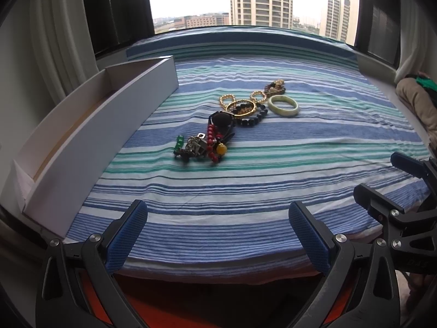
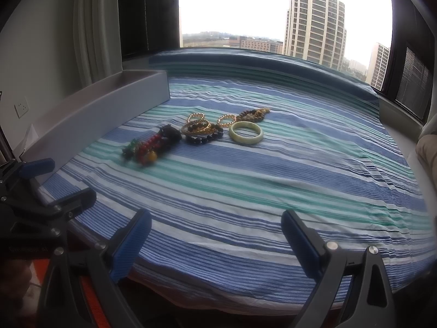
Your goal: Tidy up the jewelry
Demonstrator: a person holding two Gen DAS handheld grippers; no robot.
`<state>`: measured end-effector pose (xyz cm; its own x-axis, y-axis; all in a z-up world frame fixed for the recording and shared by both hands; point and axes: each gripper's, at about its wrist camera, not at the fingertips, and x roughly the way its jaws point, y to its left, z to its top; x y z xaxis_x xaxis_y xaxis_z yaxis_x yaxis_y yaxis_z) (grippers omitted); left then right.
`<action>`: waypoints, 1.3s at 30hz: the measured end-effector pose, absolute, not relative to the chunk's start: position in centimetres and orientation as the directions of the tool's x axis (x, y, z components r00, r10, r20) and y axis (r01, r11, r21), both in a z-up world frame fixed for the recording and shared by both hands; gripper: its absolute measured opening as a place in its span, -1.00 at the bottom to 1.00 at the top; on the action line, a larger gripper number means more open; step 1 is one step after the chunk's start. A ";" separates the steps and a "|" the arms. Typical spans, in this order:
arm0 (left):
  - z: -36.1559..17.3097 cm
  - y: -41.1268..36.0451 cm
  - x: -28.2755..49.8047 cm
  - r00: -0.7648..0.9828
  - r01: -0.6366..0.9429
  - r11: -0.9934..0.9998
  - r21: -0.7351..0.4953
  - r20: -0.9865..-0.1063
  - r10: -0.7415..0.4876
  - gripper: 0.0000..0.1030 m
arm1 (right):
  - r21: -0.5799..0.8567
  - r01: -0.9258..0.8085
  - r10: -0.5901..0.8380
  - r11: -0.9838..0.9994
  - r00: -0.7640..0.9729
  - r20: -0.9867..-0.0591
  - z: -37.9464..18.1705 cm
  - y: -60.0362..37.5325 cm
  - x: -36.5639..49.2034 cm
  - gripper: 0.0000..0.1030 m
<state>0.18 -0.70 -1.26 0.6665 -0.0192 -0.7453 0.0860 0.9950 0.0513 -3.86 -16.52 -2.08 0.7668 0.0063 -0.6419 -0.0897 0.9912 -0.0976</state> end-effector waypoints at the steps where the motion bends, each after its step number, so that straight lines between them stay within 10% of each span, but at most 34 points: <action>1: -1.3 -0.7 0.2 0.666 0.086 0.995 0.051 -0.746 -0.019 0.99 | -0.098 -0.090 0.006 0.991 0.767 -0.642 -2.1 -16.5 -3.9 0.89; 39: -1.6 -0.6 0.2 0.661 0.086 0.995 0.051 -0.750 -0.019 0.99 | -0.098 -0.093 0.008 0.991 0.763 -0.646 -2.4 -16.5 -3.9 0.89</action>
<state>0.19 -0.58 -1.56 0.6613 -0.0187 -0.7499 0.0865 0.9949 0.0514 -3.91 -16.47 -2.39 0.7634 0.0076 -0.6459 -0.0932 0.9908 -0.0984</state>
